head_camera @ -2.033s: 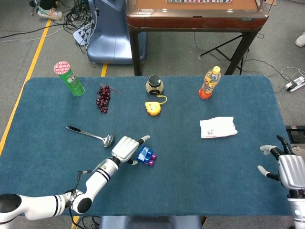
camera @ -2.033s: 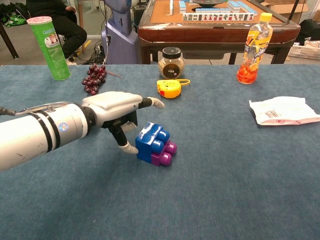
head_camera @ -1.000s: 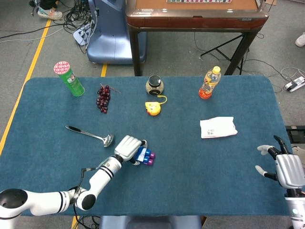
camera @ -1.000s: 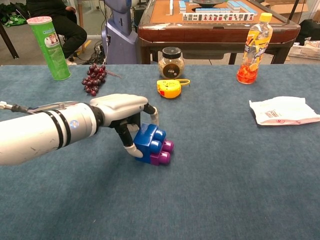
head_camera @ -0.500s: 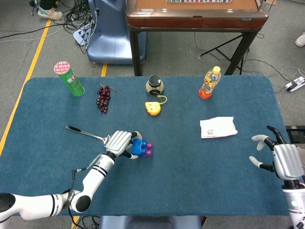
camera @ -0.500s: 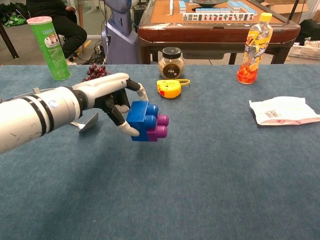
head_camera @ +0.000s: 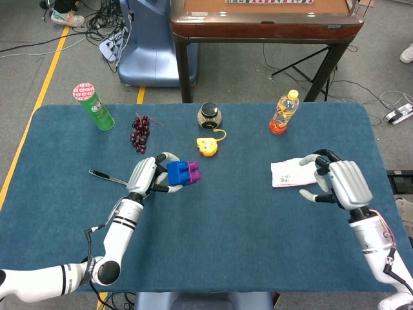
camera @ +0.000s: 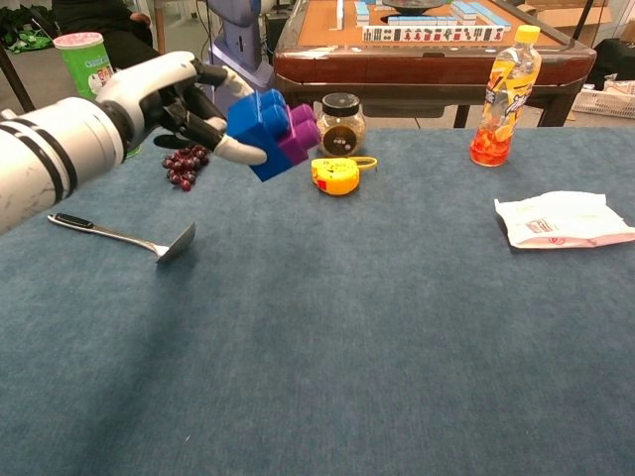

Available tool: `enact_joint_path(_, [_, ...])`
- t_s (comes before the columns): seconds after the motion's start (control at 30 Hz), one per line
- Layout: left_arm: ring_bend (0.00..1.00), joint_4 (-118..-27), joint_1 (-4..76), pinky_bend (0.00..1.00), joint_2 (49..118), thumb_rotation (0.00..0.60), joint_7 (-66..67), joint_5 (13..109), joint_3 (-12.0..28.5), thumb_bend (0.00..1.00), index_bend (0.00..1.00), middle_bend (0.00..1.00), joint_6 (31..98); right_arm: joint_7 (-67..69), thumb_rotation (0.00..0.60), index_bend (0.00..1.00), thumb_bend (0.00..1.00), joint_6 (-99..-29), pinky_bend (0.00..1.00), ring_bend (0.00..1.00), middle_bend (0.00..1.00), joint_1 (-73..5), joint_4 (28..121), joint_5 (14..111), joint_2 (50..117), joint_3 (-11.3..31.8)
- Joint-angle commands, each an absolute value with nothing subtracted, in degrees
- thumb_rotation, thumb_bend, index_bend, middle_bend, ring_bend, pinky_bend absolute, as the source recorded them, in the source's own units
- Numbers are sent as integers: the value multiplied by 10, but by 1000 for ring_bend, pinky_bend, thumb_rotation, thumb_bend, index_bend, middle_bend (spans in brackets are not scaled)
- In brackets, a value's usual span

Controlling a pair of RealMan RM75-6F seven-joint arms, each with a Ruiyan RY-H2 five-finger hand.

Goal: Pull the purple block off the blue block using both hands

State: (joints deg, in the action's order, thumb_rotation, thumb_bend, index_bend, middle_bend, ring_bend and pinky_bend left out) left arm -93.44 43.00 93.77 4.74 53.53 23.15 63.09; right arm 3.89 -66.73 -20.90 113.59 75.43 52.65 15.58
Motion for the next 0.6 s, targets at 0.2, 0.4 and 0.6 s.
enact_joint_path(0.2, [928, -975, 418, 1000, 915, 600, 23, 529, 256, 159, 687, 982, 649, -54, 600, 337, 0, -523, 972, 977, 978, -361, 1212, 537, 484, 225])
enact_joint_path(0.4, [928, -986, 422, 1000, 903, 600, 26, 520, 267, 161, 688, 982, 650, -86, 600, 199, 0, -461, 975, 980, 981, -464, 1203, 401, 494, 241])
enact_joint_path(0.6, [928, -993, 429, 1000, 899, 600, 33, 504, 279, 164, 687, 983, 656, -118, 600, 117, 0, -419, 975, 980, 981, -571, 1166, 288, 521, 233])
